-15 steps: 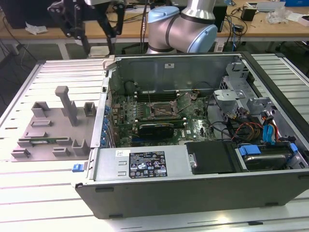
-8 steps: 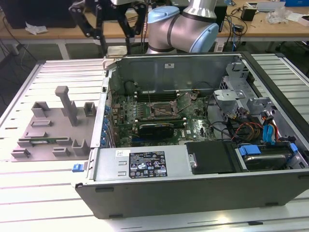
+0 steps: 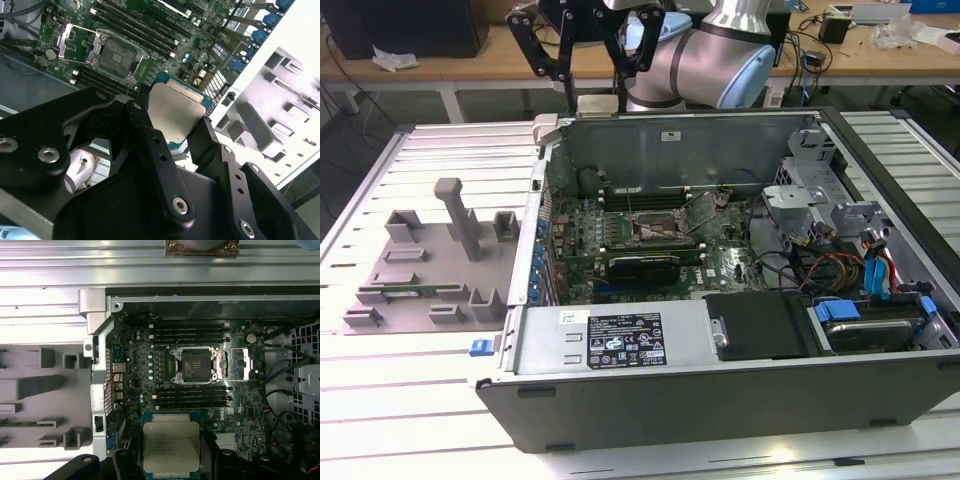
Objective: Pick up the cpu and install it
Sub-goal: 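Pick up the cpu and move it towards the insertion slot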
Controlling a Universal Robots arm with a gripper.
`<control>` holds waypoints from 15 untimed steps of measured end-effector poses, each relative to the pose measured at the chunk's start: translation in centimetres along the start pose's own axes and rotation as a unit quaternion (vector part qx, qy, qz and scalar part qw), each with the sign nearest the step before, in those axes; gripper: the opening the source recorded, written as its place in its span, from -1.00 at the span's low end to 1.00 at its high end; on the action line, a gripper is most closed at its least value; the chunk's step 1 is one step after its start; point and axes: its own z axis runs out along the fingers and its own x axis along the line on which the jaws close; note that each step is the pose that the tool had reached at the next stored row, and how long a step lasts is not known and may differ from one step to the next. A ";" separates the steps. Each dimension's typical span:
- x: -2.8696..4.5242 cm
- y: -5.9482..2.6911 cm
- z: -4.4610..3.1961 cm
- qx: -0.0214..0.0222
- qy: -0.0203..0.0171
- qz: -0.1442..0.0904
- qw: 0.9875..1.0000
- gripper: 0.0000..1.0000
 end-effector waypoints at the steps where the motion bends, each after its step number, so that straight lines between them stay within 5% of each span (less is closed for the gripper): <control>1: -0.15 0.01 0.09 0.000 0.000 0.000 1.000 0.09; 9: -1.35 0.03 1.34 0.000 0.003 0.000 1.000 0.09; 15: -1.82 0.02 3.23 0.000 0.004 0.000 1.000 0.09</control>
